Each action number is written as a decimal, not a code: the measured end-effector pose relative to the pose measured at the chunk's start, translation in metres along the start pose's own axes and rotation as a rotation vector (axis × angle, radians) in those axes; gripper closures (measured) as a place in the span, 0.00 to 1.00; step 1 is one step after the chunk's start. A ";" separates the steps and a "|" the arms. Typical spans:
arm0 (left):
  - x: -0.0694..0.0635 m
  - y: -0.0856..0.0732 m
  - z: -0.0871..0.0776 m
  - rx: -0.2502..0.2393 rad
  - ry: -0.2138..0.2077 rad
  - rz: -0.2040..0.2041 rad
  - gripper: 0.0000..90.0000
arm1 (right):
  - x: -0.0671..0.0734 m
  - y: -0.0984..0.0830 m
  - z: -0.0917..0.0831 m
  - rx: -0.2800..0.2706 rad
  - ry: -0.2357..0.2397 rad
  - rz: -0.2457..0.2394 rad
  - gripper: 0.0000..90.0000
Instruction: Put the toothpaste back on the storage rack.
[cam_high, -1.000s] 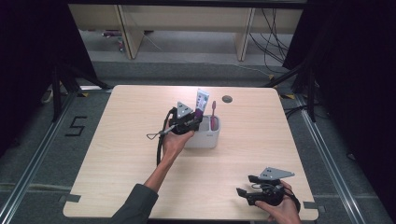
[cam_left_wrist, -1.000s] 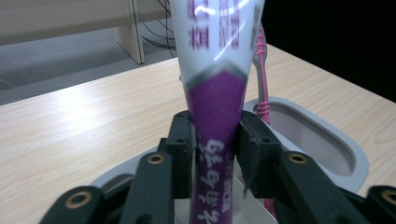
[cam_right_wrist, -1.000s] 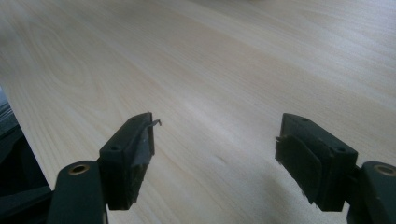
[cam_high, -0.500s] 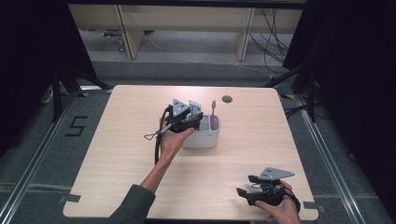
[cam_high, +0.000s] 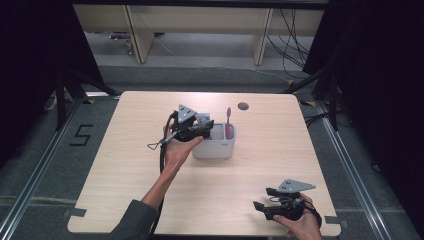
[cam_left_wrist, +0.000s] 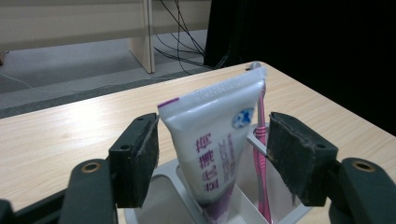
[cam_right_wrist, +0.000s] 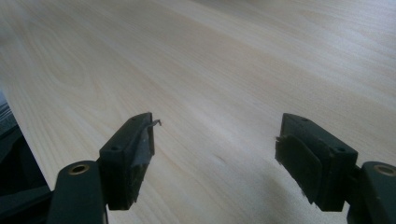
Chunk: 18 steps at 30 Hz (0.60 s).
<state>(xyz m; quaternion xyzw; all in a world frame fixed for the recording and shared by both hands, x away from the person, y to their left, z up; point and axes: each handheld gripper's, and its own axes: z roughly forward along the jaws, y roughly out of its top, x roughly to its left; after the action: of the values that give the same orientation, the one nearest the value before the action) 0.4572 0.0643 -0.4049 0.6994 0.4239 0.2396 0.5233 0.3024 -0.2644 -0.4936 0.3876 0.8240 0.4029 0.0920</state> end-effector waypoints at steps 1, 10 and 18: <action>0.002 0.001 -0.003 0.004 -0.004 -0.012 0.36 | 0.000 0.000 0.000 -0.002 -0.001 -0.002 0.31; 0.005 0.002 -0.013 0.008 -0.007 -0.011 0.34 | -0.001 0.000 0.000 -0.006 -0.008 -0.002 0.31; 0.004 0.003 -0.020 0.024 -0.019 -0.010 0.34 | -0.001 0.000 -0.001 -0.007 -0.009 0.003 0.31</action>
<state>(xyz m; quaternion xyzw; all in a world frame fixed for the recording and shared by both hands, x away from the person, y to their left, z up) 0.4446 0.0783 -0.3957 0.7058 0.4252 0.2249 0.5200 0.3025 -0.2658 -0.4929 0.3904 0.8216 0.4041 0.0963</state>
